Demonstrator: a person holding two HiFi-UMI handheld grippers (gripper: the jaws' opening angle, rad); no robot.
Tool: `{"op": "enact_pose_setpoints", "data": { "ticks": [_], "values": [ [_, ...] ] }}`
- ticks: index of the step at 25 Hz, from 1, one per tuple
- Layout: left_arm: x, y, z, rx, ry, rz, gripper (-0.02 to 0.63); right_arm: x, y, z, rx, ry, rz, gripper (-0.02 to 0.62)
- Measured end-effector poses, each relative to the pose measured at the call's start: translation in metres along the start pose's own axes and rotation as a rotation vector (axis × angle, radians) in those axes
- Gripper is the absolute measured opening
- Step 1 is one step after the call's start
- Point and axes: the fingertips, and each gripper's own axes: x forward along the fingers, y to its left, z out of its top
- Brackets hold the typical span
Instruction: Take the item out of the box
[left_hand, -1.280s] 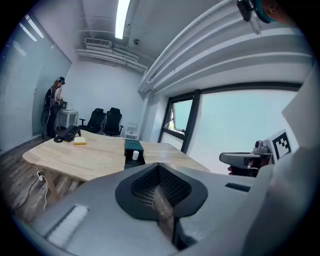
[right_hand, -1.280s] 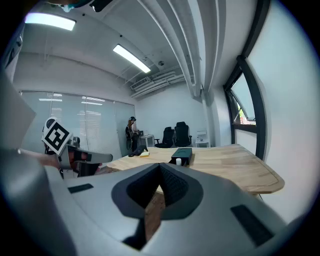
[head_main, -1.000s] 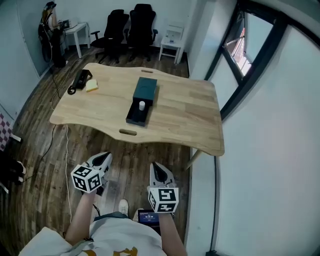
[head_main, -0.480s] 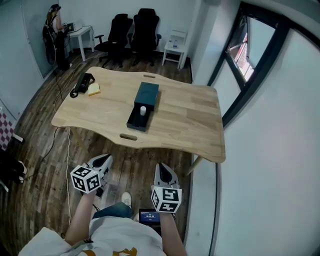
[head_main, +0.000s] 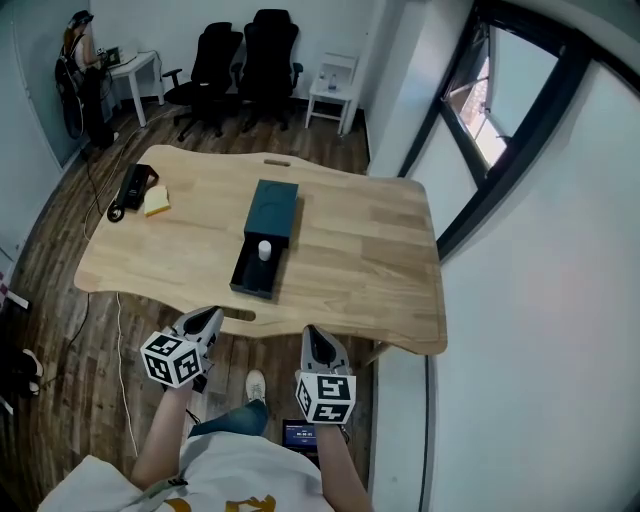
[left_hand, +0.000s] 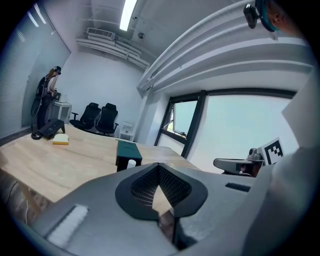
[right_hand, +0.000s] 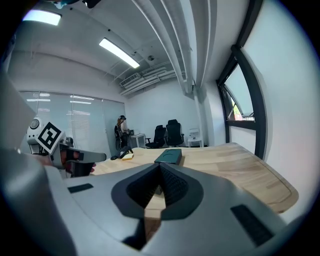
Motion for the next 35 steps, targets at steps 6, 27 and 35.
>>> {"op": "enact_pose_setpoints", "data": {
  "ticks": [6, 27, 35],
  "values": [
    [0.097, 0.071, 0.051, 0.039, 0.027, 0.0, 0.0, 0.105, -0.034, 0.042, -0.001, 0.006, -0.043, 0.006],
    [0.207, 0.149, 0.074, 0.016, 0.079, 0.009, 0.0, 0.213, -0.067, 0.053, 0.011, 0.057, -0.089, 0.006],
    [0.225, 0.146, 0.069, 0.036, 0.102, 0.021, 0.0, 0.221, -0.086, 0.053, 0.023, 0.042, -0.086, 0.006]
  ]
}}
